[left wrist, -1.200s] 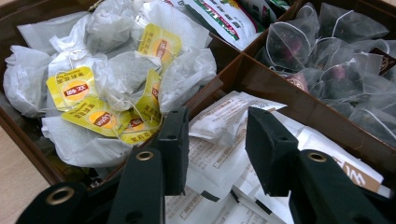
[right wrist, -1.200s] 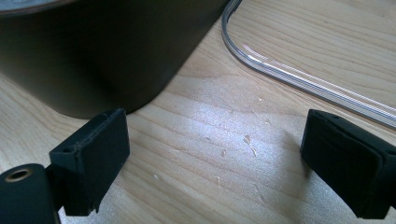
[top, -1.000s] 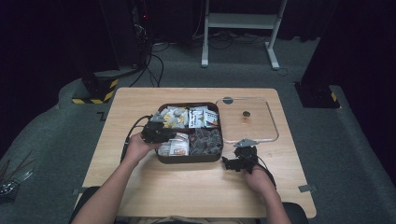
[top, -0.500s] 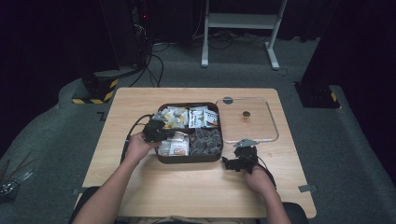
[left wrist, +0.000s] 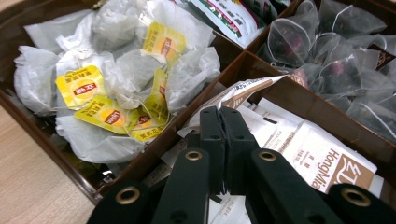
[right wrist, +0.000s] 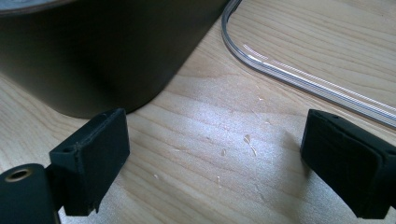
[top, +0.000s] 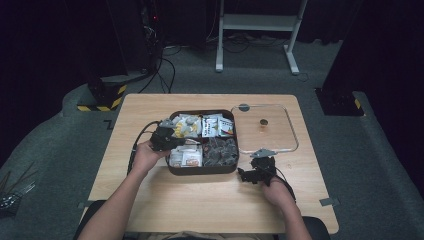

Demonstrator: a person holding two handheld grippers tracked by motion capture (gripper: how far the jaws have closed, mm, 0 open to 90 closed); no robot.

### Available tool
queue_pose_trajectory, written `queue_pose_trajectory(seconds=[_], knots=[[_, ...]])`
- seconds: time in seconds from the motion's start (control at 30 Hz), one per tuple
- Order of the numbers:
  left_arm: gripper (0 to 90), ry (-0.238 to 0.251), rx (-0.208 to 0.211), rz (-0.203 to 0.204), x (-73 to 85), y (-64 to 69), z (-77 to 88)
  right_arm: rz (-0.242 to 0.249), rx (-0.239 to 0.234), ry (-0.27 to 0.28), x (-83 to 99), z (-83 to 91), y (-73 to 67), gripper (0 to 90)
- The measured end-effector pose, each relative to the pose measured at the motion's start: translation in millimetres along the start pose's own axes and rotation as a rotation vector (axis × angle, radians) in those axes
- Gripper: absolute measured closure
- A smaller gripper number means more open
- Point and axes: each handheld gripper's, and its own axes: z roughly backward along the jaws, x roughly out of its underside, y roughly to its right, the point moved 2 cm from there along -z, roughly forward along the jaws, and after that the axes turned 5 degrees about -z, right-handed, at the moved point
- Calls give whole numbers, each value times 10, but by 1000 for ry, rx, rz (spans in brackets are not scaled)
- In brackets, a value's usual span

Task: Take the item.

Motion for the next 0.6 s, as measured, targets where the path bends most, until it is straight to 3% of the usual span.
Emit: queue_pose_trajectory(seconds=[0.6], knots=[[887, 53, -1, 29, 18, -26, 211, 5, -6, 0, -7, -8, 1, 78]])
